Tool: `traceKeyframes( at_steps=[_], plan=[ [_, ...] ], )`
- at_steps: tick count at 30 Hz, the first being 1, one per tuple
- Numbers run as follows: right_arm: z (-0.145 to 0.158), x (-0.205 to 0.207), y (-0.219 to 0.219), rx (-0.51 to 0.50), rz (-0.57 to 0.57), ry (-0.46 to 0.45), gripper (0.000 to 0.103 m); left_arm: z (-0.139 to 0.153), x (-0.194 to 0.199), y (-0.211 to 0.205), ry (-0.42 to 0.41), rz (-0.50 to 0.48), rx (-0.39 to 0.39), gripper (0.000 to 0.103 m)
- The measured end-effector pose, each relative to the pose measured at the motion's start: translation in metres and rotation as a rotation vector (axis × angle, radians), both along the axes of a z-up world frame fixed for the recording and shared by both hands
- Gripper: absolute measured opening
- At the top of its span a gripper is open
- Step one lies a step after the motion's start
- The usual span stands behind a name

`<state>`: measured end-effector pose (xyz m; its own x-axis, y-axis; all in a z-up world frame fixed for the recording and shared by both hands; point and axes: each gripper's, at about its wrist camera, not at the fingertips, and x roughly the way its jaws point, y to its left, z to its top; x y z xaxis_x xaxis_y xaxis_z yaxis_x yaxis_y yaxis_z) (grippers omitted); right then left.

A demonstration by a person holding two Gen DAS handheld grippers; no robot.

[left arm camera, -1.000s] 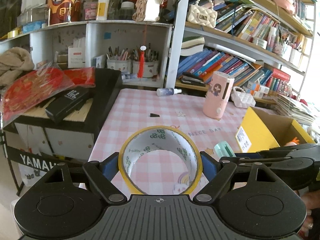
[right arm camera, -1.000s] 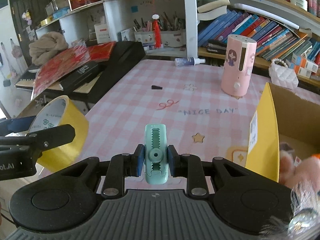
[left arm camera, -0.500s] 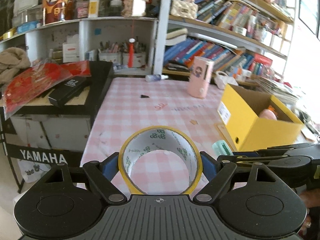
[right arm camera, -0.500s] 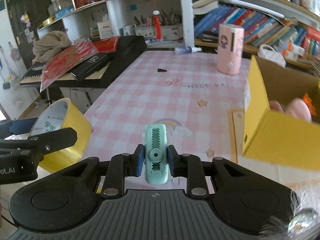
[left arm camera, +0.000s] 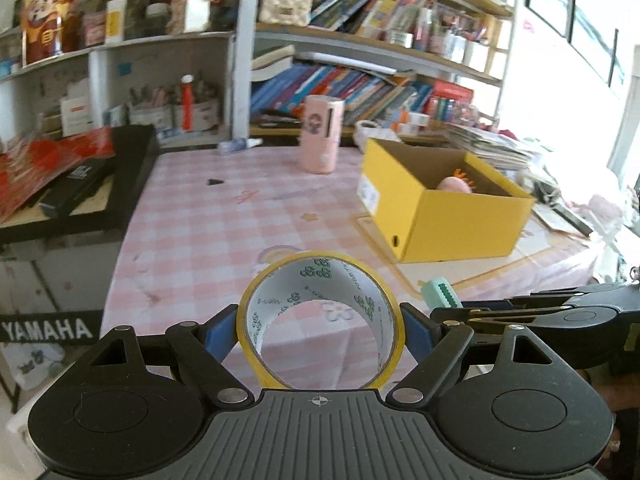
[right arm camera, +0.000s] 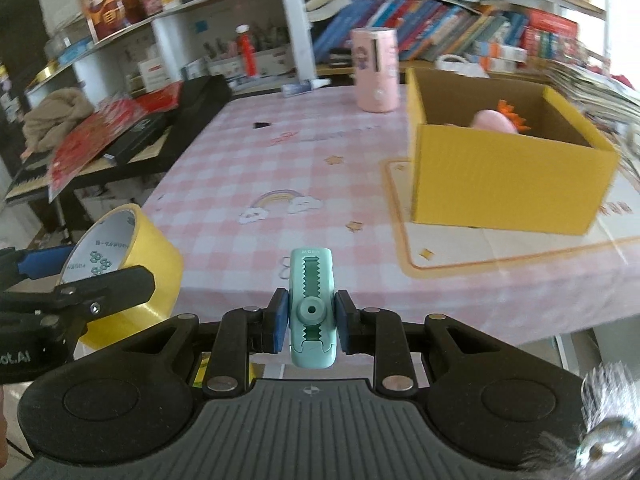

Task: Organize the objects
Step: 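Lift the tape roll and green clip and carry both toward the yellow box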

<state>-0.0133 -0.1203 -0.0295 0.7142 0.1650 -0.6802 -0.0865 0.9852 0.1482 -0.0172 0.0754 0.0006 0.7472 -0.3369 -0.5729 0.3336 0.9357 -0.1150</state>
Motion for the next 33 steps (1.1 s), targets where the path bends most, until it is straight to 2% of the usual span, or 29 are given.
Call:
traceKeyframes(
  at_steps=[20,33],
  plan=[
    [0.004,-0.04,-0.056,-0.029,-0.232,0.004,0.023,-0.003,0.008,-0.061,0.005,-0.231,-0.015,0.084],
    [0.006,-0.033,-0.092,-0.037,-0.306,0.008,0.023,-0.003,0.029,-0.099,-0.002,-0.295,-0.008,0.084]
  ],
)
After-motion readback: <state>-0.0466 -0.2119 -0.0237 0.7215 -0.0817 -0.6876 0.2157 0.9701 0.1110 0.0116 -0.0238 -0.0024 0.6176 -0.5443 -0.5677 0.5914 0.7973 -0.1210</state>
